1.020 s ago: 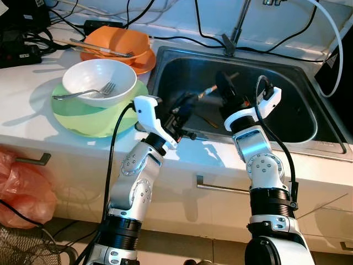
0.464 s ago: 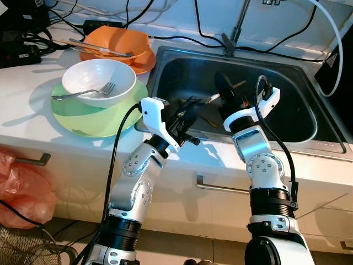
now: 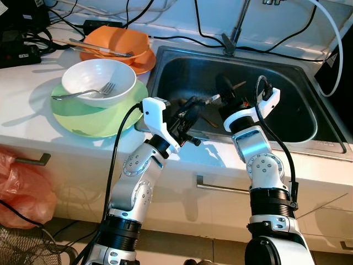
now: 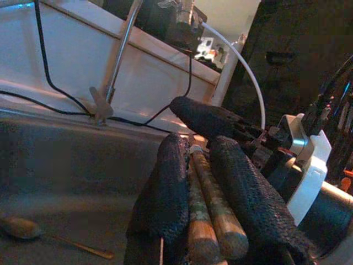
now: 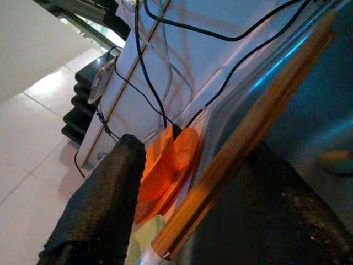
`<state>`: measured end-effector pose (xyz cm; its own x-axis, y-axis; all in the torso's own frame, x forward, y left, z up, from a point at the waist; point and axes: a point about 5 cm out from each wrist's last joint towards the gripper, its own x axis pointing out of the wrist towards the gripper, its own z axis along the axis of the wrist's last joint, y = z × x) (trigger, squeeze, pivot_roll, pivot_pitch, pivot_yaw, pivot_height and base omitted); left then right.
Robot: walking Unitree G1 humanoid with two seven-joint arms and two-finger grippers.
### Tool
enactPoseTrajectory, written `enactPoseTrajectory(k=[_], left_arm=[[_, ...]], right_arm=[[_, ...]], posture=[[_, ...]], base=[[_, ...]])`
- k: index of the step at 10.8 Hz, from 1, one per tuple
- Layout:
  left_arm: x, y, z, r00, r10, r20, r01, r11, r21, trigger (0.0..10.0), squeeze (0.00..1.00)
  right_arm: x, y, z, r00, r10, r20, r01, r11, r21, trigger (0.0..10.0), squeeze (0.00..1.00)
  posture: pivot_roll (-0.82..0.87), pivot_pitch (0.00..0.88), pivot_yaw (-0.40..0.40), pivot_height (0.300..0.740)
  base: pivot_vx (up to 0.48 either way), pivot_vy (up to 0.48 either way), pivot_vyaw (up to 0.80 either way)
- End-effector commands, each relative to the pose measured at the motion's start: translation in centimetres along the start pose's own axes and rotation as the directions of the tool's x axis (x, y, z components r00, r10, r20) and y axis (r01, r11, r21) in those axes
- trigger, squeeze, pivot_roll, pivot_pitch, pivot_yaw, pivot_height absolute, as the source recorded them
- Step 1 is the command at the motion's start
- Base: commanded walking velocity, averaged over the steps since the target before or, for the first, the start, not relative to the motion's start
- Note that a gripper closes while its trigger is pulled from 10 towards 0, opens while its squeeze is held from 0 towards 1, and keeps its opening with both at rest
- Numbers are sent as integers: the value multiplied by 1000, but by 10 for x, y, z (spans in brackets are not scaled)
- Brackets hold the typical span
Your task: Kitchen organization
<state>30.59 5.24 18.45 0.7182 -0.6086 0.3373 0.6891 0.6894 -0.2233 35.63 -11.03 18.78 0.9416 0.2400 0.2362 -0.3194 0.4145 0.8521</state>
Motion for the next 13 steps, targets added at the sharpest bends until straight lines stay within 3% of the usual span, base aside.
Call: enactPoseTrajectory(k=[1,5,6,7,11,12,13], left_arm=[[1,-4,-4,999,-17,-27,17,1000,12,10000,0],[0,-4,-8,998,-24,-58,27,998,50,10000,0],[0,-5,-9,997,-40,-63,43,998,55,10000,678],[0,-6,-10,997,-46,-67,50,997,54,10000,1000],[0,-4,-13,995,-32,-98,41,995,95,10000,1000],[0,-2,-13,995,-18,-96,29,994,110,10000,859],[0,-2,-13,995,-15,-98,27,993,114,10000,463]], right_arm=[[0,3,-1,1000,7,14,-8,999,37,0,0],[0,3,-1,1000,1,18,-2,998,60,0,0],[1,2,0,1000,-1,19,0,998,68,0,0],[1,2,0,1000,-2,21,0,997,73,0,0],[2,3,2,1000,-10,29,6,995,104,0,0],[2,2,2,999,-16,33,12,994,109,0,0],[2,1,4,999,-31,41,26,992,120,0,0]], posture=[[125,85,-89,740],[126,85,-89,740],[126,84,-89,740],[125,85,-88,740],[125,83,-88,740],[126,81,-89,740],[126,81,-89,740]], base=[[0,0,0],[0,0,0],[0,0,0],[0,0,0],[0,0,0],[0,0,0],[0,0,0]])
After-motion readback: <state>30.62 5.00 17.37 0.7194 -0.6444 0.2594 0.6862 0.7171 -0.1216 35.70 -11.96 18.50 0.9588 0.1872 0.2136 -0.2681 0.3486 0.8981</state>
